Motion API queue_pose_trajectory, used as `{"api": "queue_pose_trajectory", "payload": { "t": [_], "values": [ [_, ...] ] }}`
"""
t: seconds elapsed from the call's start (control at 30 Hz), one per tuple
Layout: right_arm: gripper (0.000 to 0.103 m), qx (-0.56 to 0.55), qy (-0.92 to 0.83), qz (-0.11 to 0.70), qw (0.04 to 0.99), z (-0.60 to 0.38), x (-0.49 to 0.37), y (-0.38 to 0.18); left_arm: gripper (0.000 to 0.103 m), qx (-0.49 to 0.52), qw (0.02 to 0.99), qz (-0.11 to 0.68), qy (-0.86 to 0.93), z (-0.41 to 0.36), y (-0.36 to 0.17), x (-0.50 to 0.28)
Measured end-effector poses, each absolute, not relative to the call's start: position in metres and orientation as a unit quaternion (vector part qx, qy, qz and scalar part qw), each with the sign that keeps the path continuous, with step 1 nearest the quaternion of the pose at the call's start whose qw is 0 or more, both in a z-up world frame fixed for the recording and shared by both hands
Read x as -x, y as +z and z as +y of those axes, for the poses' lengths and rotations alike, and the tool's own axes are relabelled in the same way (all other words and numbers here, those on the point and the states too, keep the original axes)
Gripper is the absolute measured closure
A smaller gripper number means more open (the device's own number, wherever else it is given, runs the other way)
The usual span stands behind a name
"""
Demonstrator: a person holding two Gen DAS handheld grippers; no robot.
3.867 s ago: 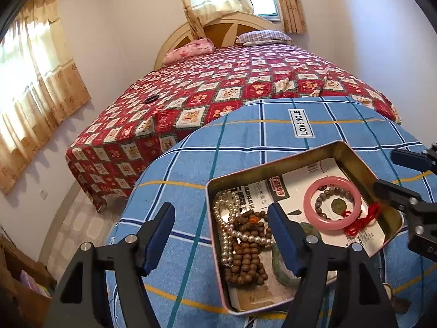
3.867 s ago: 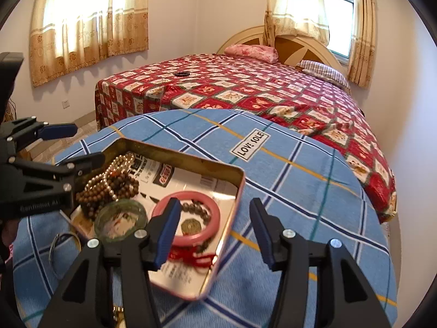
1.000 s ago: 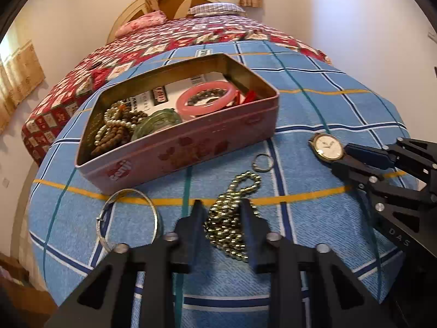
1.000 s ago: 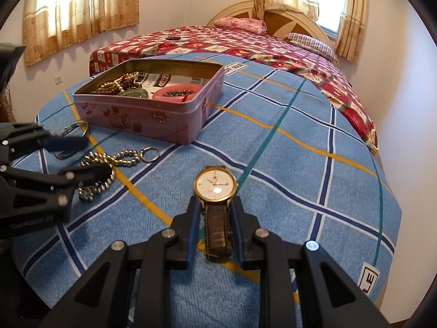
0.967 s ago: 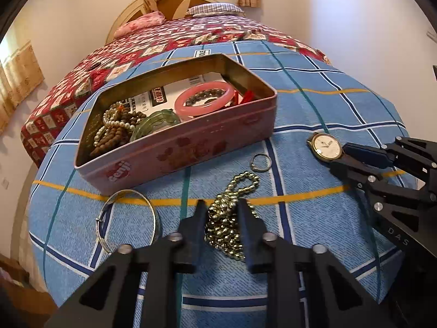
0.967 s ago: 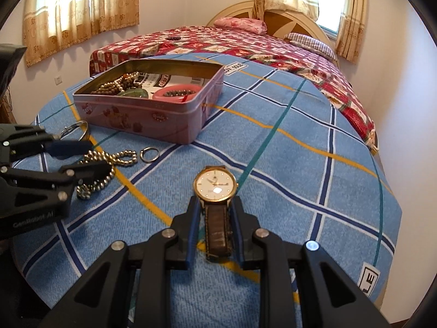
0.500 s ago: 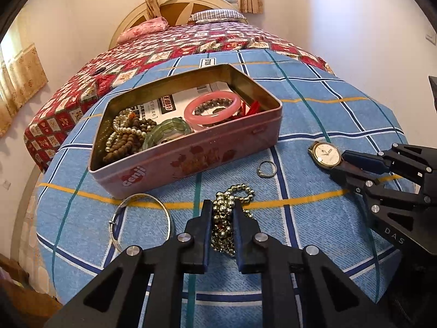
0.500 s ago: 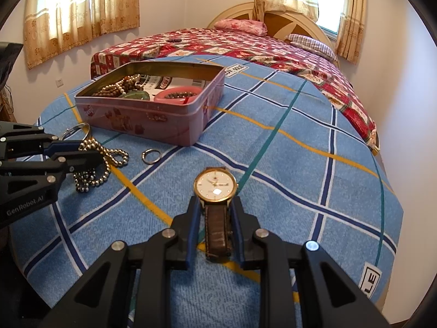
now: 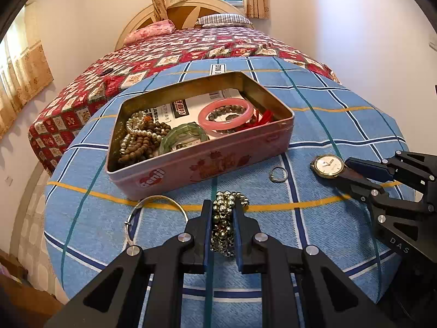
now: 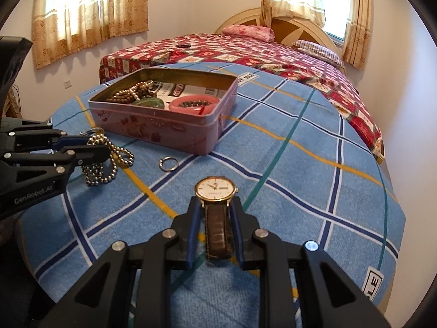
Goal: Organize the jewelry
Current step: 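Carry the gold chain and watch into the pink tin and open both grippers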
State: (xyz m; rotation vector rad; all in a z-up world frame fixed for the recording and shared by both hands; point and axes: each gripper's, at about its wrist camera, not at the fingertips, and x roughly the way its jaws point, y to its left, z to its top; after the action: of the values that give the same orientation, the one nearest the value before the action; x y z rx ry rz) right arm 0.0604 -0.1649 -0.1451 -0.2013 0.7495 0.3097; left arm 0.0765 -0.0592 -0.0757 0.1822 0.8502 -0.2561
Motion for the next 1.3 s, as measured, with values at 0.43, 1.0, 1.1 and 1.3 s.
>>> {"api": "queue_pose_trajectory", "payload": {
  "t": [0.43, 1.0, 1.1, 1.3],
  "values": [
    [0.079, 0.094, 0.168, 0.339, 0.921, -0.156, -0.058, -0.127, 0.09, -0.072, 0.916, 0.38, -0.106, -0.034, -0.044, -0.077],
    [0.079, 0.105, 0.185, 0.292, 0.933, -0.14, -0.071, -0.085, 0.09, -0.061, 0.935, 0.341, -0.075, -0.001, -0.005, -0.099],
    [0.079, 0.108, 0.188, 0.284, 0.934, -0.136, -0.075, -0.078, 0.09, -0.062, 0.937, 0.336, -0.073, 0.001, 0.0, -0.105],
    [0.079, 0.113, 0.19, 0.266, 0.939, -0.13, -0.087, -0.064, 0.09, -0.064, 0.941, 0.325, -0.07, 0.005, 0.011, -0.115]
  ]
}}
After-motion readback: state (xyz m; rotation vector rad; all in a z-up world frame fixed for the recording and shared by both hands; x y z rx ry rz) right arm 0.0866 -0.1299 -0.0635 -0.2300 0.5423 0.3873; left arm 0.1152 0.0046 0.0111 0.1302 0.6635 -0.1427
